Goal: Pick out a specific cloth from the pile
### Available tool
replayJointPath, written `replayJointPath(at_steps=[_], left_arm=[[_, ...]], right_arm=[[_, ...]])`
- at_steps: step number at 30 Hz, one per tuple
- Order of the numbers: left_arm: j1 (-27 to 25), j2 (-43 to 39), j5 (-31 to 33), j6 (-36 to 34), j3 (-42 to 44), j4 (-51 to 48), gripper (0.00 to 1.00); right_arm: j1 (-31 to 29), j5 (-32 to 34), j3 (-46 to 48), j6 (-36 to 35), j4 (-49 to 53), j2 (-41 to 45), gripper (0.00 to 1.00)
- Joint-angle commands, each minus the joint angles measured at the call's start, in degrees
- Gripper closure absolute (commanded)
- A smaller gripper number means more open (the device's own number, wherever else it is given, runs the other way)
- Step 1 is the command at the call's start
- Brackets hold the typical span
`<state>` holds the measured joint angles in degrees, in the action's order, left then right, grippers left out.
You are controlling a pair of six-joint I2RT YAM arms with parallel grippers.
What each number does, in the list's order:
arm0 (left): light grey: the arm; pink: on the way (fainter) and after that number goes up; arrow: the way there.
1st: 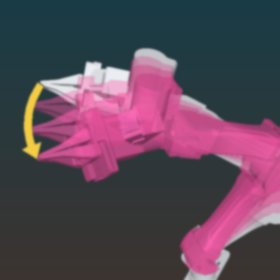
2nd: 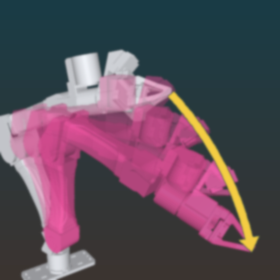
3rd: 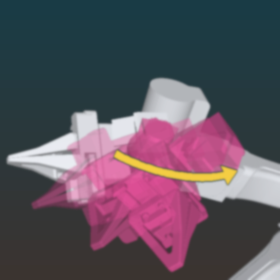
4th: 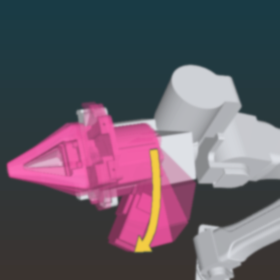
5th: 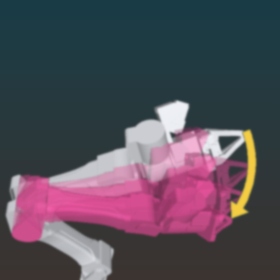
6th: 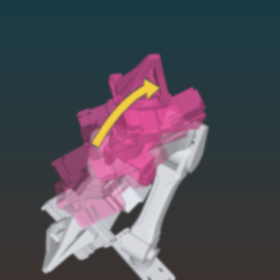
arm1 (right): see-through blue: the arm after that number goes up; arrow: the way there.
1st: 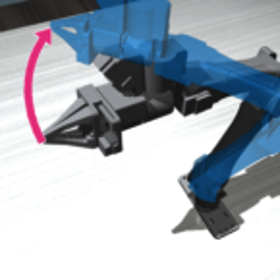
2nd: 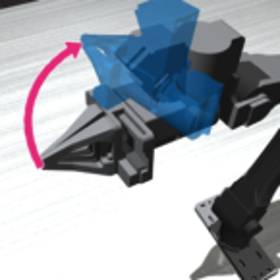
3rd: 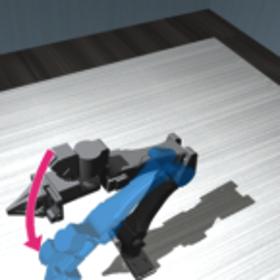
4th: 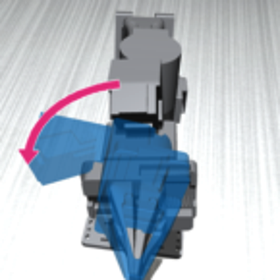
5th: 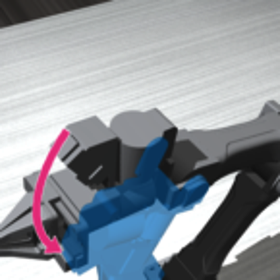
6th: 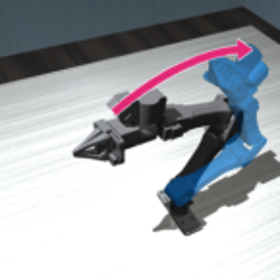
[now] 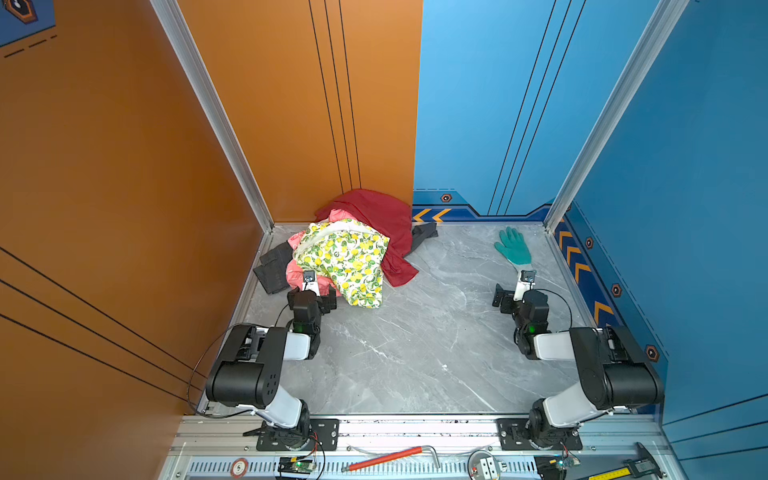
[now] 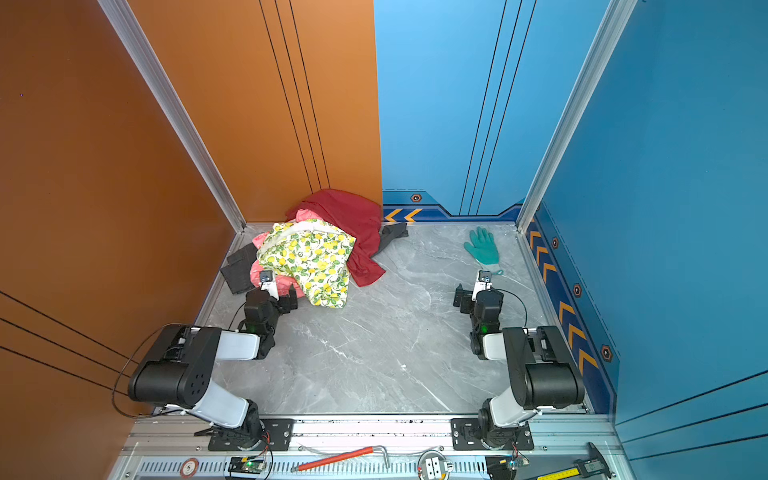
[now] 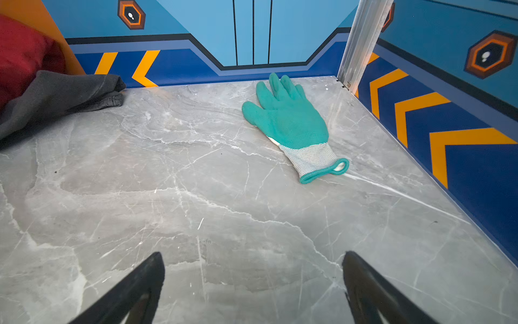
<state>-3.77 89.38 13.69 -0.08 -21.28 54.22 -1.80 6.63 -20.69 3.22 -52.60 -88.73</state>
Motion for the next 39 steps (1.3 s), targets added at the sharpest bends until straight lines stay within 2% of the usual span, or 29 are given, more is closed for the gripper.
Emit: replayJointPath(at_steps=[1,14,19,28,39], left_arm=[[0.25,0.26,-0.43,-0.79,-0.15,-0.51,0.02],[0.34,0.22,-0.55,-0.65,-0.21,-0.51,0.02],[2.00,0.06,-1.85,0.89,0.05,-0.52,0.02],[0.26,0.44,1.39,0.24,-0.56,-1.04,0.02],[0.16,0.30,1.51,0.22,-0.43,-1.05,0.02]], right_arm=[[0.10,0.42,-0.85,0.12,0.74,0.08,0.00],[0.09,0.48,-0.75,0.10,0.74,0.06,0.00],[0.47,-0.19,-1.02,0.38,1.06,0.05,0.00],[0.31,0.30,-1.02,0.34,1.04,0.12,0.00],[-0.47,2.65,-0.96,0.20,1.32,0.29,0.00]])
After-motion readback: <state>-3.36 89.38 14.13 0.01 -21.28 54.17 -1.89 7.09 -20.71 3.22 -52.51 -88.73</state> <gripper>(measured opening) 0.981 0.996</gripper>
